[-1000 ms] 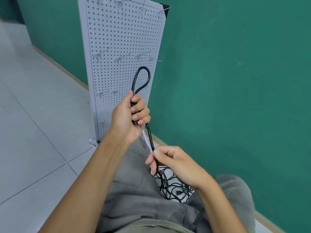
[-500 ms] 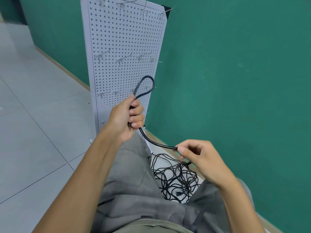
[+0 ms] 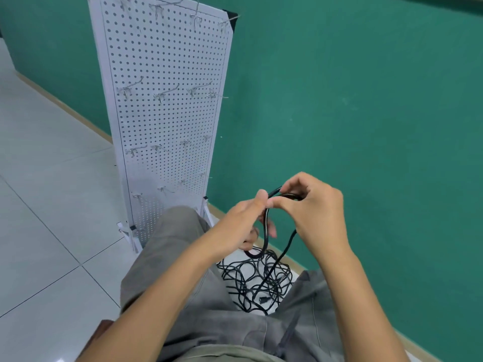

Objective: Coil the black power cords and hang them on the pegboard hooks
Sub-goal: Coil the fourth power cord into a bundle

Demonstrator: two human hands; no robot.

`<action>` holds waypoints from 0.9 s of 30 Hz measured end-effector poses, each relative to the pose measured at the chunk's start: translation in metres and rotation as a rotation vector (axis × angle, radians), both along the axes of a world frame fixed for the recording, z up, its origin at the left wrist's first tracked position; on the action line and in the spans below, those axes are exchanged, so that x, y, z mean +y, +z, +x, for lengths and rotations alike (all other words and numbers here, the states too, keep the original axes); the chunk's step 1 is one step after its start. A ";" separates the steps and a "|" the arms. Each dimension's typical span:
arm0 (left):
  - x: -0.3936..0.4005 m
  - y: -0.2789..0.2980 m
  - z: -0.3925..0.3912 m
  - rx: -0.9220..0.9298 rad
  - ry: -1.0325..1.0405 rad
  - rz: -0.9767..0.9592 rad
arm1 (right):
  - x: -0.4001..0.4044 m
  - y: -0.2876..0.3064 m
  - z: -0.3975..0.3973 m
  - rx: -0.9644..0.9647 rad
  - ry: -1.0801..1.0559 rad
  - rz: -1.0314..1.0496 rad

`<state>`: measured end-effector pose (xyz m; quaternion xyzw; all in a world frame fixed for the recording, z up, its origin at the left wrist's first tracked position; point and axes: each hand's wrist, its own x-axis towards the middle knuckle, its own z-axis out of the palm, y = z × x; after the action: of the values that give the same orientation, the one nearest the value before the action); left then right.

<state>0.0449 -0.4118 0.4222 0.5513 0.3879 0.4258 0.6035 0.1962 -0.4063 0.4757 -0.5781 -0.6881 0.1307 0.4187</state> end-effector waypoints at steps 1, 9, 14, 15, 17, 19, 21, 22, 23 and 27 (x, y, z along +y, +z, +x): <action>-0.001 0.002 -0.001 0.014 -0.048 0.028 | 0.000 -0.001 0.000 0.013 -0.006 0.006; 0.006 -0.002 -0.011 0.046 -0.006 0.075 | -0.002 -0.007 0.011 0.191 0.204 -0.091; 0.010 0.004 -0.020 -0.290 0.076 -0.005 | -0.012 -0.019 0.014 0.394 0.151 -0.180; 0.010 0.006 -0.021 -0.315 0.096 -0.004 | -0.013 -0.024 0.015 0.390 0.159 -0.205; 0.010 0.007 -0.023 -0.329 0.119 0.000 | -0.014 -0.032 0.016 0.445 0.217 -0.282; 0.011 0.006 -0.026 -0.329 0.121 0.006 | -0.015 -0.039 0.020 0.492 0.265 -0.362; 0.012 0.005 -0.027 -0.362 0.136 0.007 | -0.017 -0.045 0.023 0.488 0.281 -0.391; 0.013 0.004 -0.026 -0.389 0.157 0.006 | -0.018 -0.047 0.022 0.477 0.267 -0.383; 0.014 0.004 -0.026 -0.414 0.184 0.006 | -0.018 -0.049 0.022 0.475 0.245 -0.366; 0.015 -0.002 -0.021 -0.399 0.242 -0.007 | -0.021 -0.053 0.019 0.693 0.232 -0.282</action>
<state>0.0243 -0.3966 0.4205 0.4039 0.3255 0.5943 0.6146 0.2148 -0.4272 0.4225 -0.4699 -0.5422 0.4577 0.5251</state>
